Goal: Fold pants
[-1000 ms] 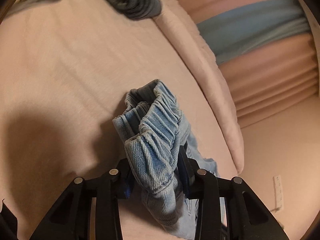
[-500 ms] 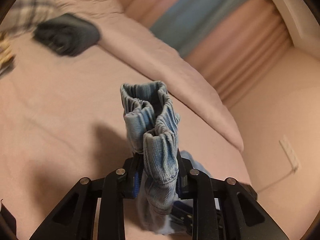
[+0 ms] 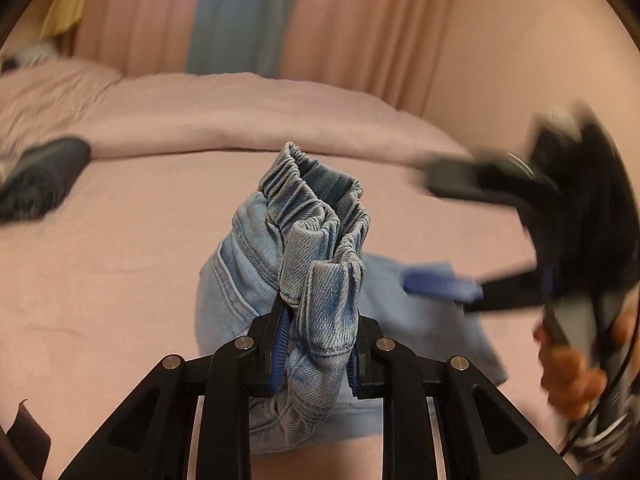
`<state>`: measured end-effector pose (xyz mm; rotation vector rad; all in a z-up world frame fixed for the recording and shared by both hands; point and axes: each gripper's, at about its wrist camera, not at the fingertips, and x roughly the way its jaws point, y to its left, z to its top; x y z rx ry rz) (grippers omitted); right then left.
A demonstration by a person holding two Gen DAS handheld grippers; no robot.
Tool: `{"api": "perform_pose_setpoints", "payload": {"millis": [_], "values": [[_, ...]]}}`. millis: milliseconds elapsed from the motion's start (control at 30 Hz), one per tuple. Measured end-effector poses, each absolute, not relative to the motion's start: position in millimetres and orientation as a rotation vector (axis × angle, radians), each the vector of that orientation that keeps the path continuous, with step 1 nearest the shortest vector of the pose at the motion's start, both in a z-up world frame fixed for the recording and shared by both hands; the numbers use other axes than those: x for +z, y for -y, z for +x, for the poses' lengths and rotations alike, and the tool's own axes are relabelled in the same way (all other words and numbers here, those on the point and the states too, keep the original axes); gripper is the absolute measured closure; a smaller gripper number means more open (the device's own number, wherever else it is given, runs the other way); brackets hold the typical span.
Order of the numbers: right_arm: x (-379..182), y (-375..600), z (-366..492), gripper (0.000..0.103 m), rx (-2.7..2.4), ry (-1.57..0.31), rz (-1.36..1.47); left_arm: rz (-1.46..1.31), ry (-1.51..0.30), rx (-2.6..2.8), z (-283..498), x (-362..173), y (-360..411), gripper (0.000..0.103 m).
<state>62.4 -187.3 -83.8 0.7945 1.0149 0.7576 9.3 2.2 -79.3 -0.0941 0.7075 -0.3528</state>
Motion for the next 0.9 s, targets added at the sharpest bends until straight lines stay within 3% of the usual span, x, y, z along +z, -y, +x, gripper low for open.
{"api": "perform_pose_setpoints", "payload": {"millis": [167,233,300,400,633,900], "values": [[-81.8,153.3,84.2,0.006,0.698,-1.112,0.657,0.014,-0.719,-0.362,-2.0,-87.9,11.0,0.081],[-83.0,142.3,91.1,0.021,0.687,-1.134,0.624,0.046,-0.722,-0.350,-0.1,-87.8,15.7,0.081],[-89.4,149.2,97.4,0.056,0.624,-1.184,0.579,0.034,-0.729,-0.351,0.9,-84.5,13.8,0.081],[-85.8,162.1,104.2,0.064,0.646,-1.173,0.589,0.012,-0.724,-0.384,3.2,-73.7,15.5,0.081],[-55.0,220.0,94.3,0.066,0.670,-1.060,0.671,0.076,-0.684,-0.530,-2.8,-49.1,71.4,0.081],[-102.7,314.3,71.1,0.063,0.506,-1.105,0.794,0.247,-0.812,-0.594,1.5,-103.5,151.7,0.081]]}}
